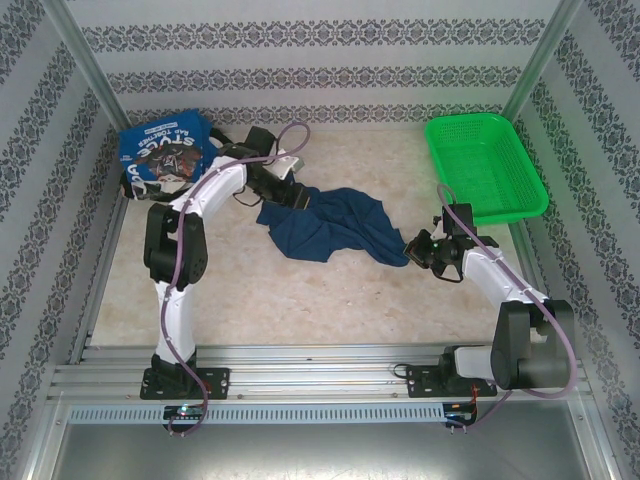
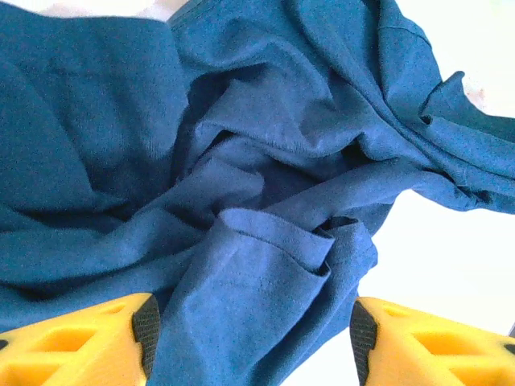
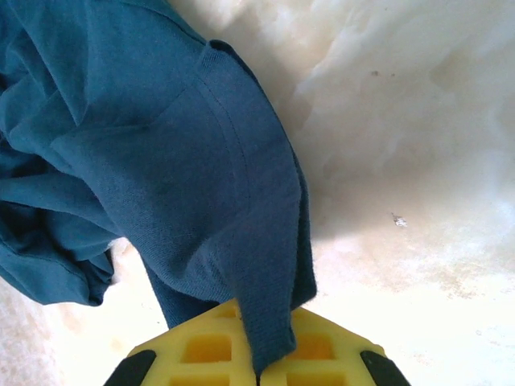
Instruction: Fold and stack the t-shirts
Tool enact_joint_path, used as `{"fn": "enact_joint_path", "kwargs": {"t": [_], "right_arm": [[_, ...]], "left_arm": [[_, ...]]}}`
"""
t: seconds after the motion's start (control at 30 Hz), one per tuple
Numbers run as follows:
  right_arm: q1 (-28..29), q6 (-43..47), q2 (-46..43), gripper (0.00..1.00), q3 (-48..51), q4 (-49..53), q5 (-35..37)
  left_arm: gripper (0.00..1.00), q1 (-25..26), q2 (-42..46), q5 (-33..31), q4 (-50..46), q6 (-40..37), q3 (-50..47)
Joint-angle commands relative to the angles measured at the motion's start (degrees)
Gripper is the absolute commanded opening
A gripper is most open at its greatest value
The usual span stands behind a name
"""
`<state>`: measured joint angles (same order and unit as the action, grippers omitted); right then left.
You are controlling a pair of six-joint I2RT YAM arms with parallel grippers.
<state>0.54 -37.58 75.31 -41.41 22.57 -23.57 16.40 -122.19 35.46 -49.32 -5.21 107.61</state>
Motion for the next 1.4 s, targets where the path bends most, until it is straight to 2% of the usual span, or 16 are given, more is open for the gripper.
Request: {"fn": "enact_joint_path", "kwargs": {"t": [0.0,0.4,0.5,0.6,0.73,0.8,0.83,1.03,1.2,1.37], "right_arm": [[0.08,-0.99,-0.95,0.00,0.45,1.34,1.16],[0.08,-2.06,-1.13,0.00,0.89,1.30,2.18],[0.08,-2.27,-1.13,0.00,1.07,1.29,2.57],[0.08,-2.49,-1.17,0.00,0.99,1.21,2.79],[-0.31,-2.84,-1.25,0.00,0.31,1.20,3.30],[-0.73,-3.32,-2.18,0.00,-0.15,1.05,4.24],[-1.03,-3.52,-2.83,0.00,-0.40,0.68,4.62],[-4.39,-4.28,-6.54,0.00,-2.42,-0.62,6.96],[-7.04,-6.63,-7.72,0.00,-4.98,-2.87,7.46],[-9.80,-10.38,-7.37,0.00,-8.01,-3.41,9.62]], "left_arm": [[0.64,0.03,-1.86,0.66,-4.32,-4.89,1.41],[0.58,0.08,-6.54,1.67,-4.94,-6.82,5.37],[0.54,0.11,-8.42,2.19,-6.44,-7.34,7.40],[0.41,0.08,-8.98,2.09,-6.65,-7.23,7.94],[0.12,0.12,-7.46,4.13,-4.46,-4.14,10.11],[0.01,0.11,-4.77,4.60,-1.73,-1.38,10.31],[0.00,0.01,-3.05,4.13,-0.11,0.00,9.76],[0.00,-2.22,13.21,0.13,16.29,11.03,-3.79],[0.00,-7.57,27.68,-3.45,27.20,18.78,-14.52],[0.00,-12.54,37.91,-4.35,32.45,20.25,-20.05]]}}
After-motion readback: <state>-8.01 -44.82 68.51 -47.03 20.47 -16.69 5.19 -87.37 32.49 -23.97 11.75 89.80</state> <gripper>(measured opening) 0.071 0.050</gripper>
